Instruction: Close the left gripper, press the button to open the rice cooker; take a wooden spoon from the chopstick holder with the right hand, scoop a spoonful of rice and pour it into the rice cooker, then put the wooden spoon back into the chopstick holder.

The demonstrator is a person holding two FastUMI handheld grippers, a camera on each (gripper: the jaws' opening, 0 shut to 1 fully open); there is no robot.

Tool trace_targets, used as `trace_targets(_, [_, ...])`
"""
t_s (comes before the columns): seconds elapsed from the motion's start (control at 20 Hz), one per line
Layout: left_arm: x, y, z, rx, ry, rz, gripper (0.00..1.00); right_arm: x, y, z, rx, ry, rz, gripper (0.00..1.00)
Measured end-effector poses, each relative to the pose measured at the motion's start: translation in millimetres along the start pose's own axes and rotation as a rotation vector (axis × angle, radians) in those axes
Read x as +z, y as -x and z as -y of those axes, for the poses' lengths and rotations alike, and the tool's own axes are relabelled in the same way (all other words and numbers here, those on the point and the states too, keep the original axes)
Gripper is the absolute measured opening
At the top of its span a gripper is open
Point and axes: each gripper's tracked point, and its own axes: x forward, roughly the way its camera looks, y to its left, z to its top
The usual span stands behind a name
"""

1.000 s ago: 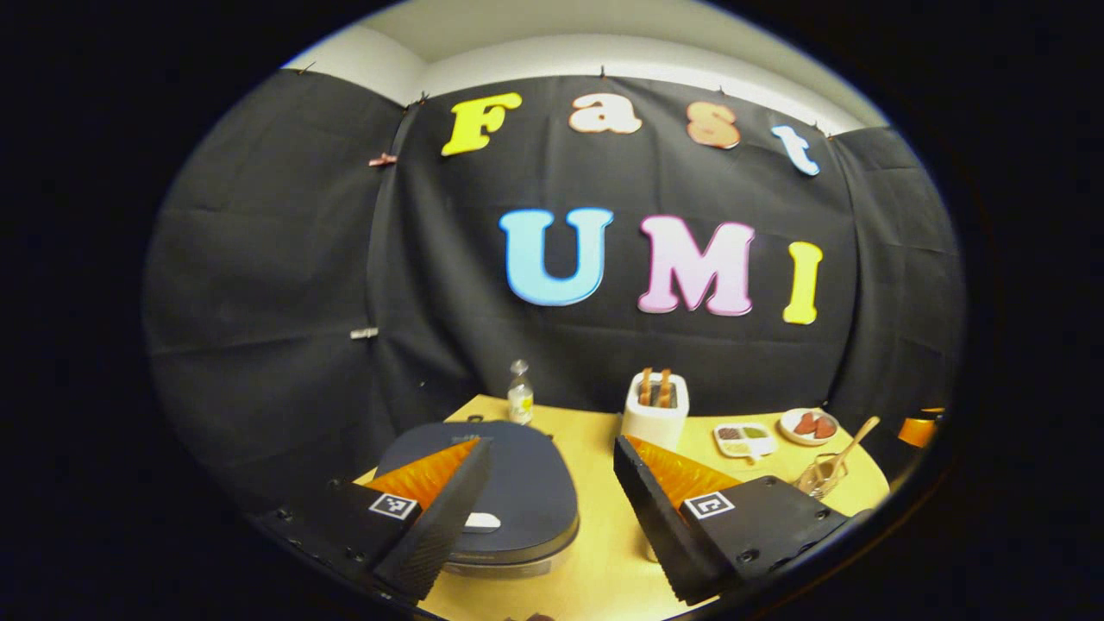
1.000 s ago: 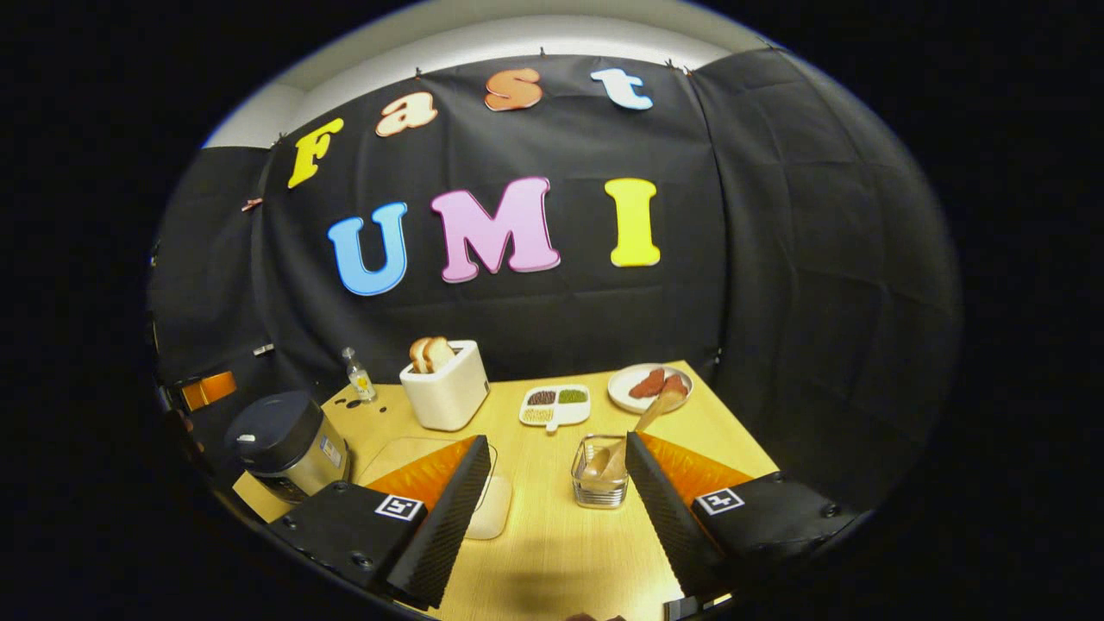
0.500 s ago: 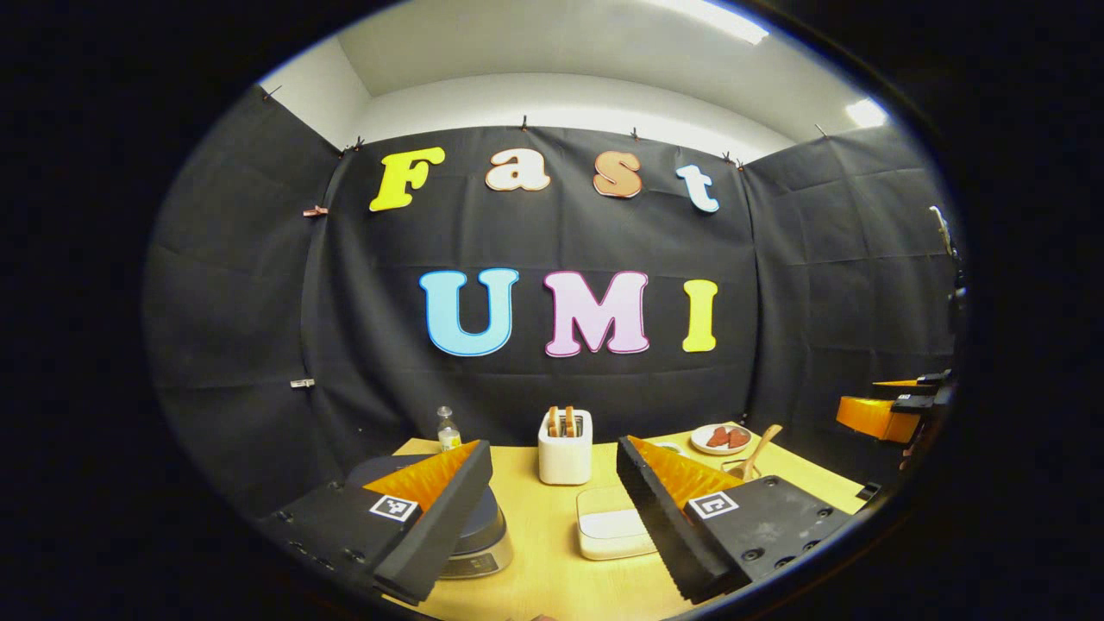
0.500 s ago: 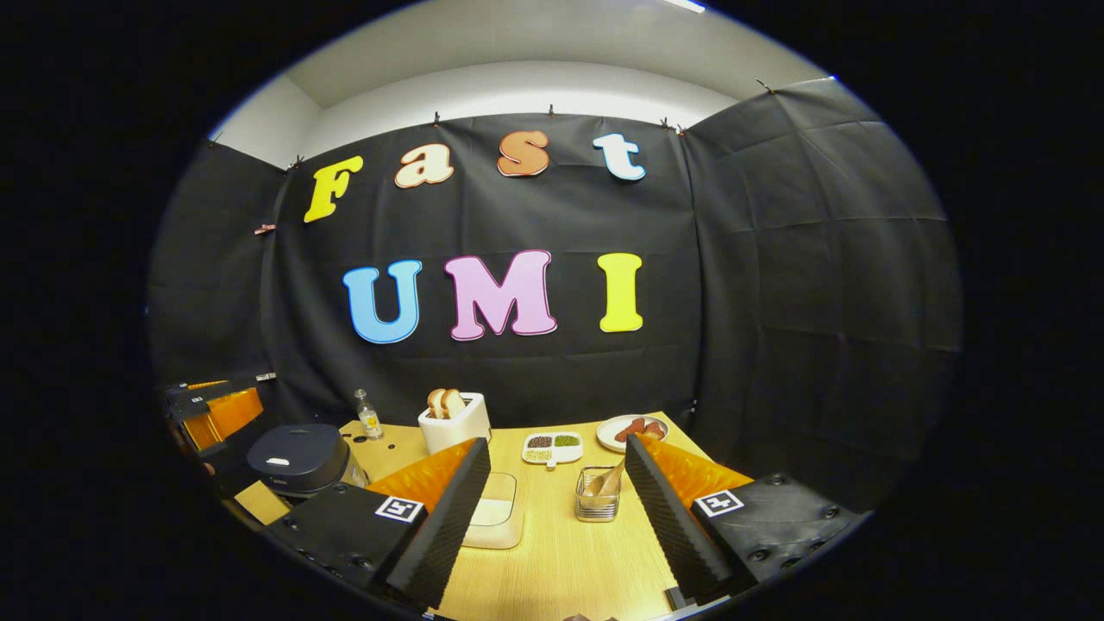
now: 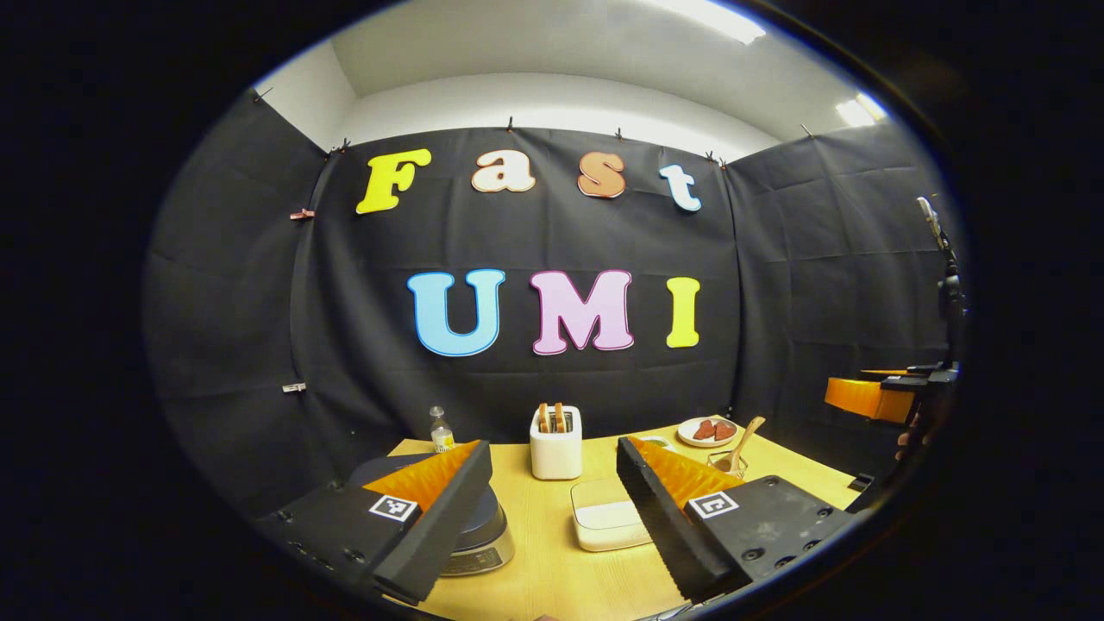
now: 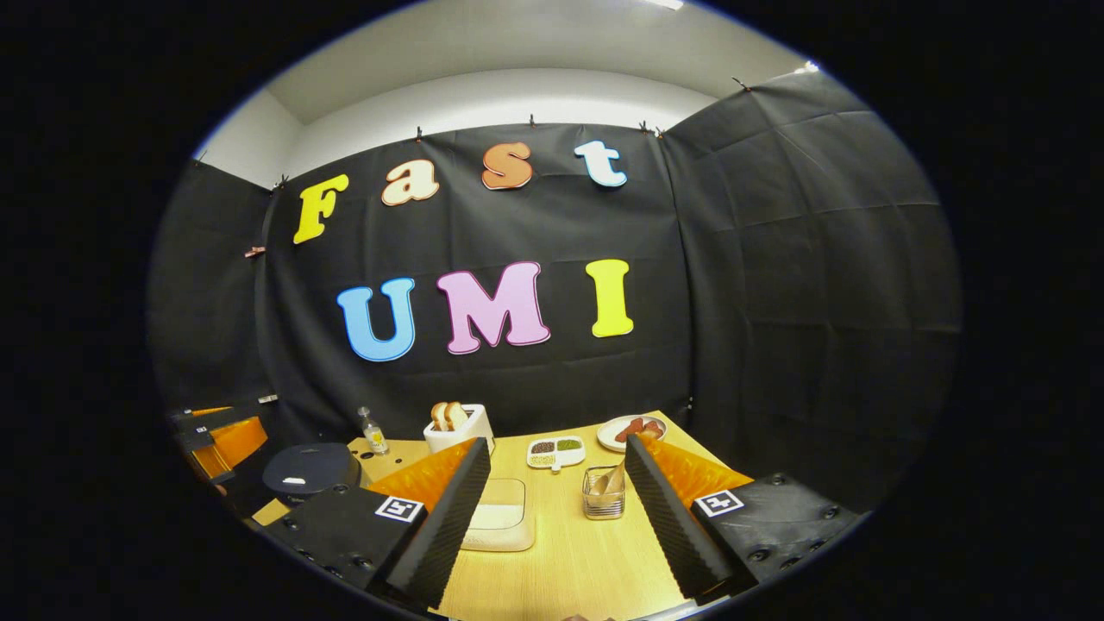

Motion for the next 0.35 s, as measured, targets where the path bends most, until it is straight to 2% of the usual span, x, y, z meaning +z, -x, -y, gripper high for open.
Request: trace_targets(0.35, [11.5, -5.0, -5.1, -0.018, 0.075, -0.044, 0.98, 16.0, -1.9, -18.6, 0.034, 0.017, 0.024, 0.98])
